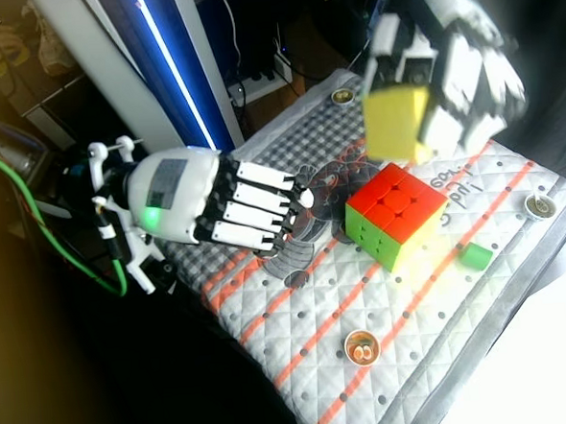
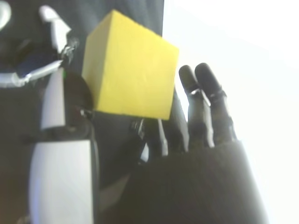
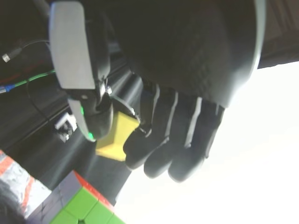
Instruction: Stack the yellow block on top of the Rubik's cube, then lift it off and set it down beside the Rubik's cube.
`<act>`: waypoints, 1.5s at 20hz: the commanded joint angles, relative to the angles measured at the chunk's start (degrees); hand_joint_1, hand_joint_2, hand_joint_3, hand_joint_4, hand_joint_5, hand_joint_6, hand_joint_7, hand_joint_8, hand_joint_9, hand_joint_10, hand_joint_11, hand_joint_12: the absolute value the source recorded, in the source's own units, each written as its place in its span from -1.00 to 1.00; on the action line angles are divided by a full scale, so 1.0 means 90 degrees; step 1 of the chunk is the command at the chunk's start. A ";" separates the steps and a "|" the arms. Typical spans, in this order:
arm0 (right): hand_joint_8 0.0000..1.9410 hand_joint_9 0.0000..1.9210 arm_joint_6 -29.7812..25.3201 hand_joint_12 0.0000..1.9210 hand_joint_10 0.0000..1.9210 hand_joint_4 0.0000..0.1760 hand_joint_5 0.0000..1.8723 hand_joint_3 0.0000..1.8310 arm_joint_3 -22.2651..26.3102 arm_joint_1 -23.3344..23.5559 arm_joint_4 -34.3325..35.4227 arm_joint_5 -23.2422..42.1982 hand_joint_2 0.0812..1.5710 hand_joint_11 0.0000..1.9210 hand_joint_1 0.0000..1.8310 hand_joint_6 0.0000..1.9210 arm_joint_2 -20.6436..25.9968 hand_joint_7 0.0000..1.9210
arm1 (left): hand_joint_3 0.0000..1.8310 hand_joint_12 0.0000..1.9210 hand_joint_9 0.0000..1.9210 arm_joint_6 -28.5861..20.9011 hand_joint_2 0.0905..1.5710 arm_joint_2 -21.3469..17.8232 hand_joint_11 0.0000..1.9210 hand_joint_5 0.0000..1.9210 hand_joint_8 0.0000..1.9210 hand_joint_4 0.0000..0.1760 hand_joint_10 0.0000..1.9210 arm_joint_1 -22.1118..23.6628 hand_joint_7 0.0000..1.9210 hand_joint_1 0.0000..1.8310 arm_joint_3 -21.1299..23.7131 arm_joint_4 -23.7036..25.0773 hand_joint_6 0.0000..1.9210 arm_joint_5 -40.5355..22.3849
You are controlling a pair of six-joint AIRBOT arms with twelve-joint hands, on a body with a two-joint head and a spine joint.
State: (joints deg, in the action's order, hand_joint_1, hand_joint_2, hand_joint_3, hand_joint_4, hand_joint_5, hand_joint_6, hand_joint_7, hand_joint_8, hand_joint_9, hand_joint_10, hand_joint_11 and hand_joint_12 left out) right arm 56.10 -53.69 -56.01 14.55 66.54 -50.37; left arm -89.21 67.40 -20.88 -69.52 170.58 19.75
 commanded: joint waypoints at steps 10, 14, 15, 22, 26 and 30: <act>0.48 -0.50 -0.0084 1.00 0.74 -1.00 -0.63 -0.93 -0.0063 0.0064 -0.0076 0.0784 0.68 -0.60 -0.08 0.06 -0.0029 -0.45 | -1.00 -0.24 -0.76 -0.0046 0.47 0.0688 -1.00 -0.12 -1.00 -1.00 -0.93 0.0113 -0.49 0.23 -0.0806 -0.0262 0.25 -0.0139; 0.41 -0.50 -0.0091 1.00 0.70 -1.00 -0.59 -0.95 -0.0065 0.0064 -0.0077 0.0784 0.69 -0.64 -0.13 -0.01 -0.0029 -0.41 | -1.00 0.42 -0.73 -0.0047 0.28 0.0694 -1.00 -0.32 -0.99 -1.00 -0.72 0.0088 -0.50 0.02 -0.0841 -0.0310 -0.68 -0.0191; 0.43 -0.51 -0.0091 1.00 0.71 -1.00 -0.60 -0.96 -0.0065 0.0064 -0.0077 0.0784 0.70 -0.65 -0.11 -0.03 -0.0029 -0.45 | -1.00 0.29 -0.89 -0.0047 0.24 0.0693 -1.00 -0.44 -1.00 -1.00 -0.74 0.0085 -0.65 -0.04 -0.0841 -0.0310 -0.86 -0.0194; 0.38 -0.39 -0.0107 1.00 0.67 -1.00 -0.58 -0.98 -0.0073 0.0064 -0.0075 0.0784 0.72 -0.53 -0.10 -0.05 -0.0028 -0.41 | -1.00 0.48 -0.99 -0.0047 0.09 0.0699 -1.00 -0.70 -1.00 0.57 -0.47 0.0048 -0.77 -0.06 -0.0894 -0.0368 -1.00 -0.0275; 0.39 -0.45 -0.0114 1.00 0.67 -1.00 -0.60 -1.00 -0.0073 0.0064 -0.0073 0.0786 0.70 -0.58 -0.12 -0.01 -0.0027 -0.44 | -1.00 0.49 -1.00 -0.0048 0.05 0.0692 -1.00 -0.74 -0.99 0.75 -0.49 -0.0002 -0.78 -0.03 -0.0889 -0.0410 -1.00 -0.0230; 0.20 -0.67 -0.0116 0.92 0.42 -1.00 -0.75 -1.00 -0.0073 0.0067 -0.0070 0.0786 0.64 -0.81 -0.12 -0.03 -0.0027 -0.64 | -0.99 -0.77 -1.00 -0.0048 0.18 0.0454 -1.00 -0.93 -1.00 0.14 -0.96 -0.0122 -0.98 -0.23 -0.0629 -0.0571 -0.99 0.0286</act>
State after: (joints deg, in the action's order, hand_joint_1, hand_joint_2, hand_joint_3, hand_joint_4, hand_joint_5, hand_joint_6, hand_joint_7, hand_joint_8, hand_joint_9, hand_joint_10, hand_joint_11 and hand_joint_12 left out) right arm 55.29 -53.98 -56.01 14.55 66.54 -50.50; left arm -89.36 71.77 -22.55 -74.91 165.53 13.50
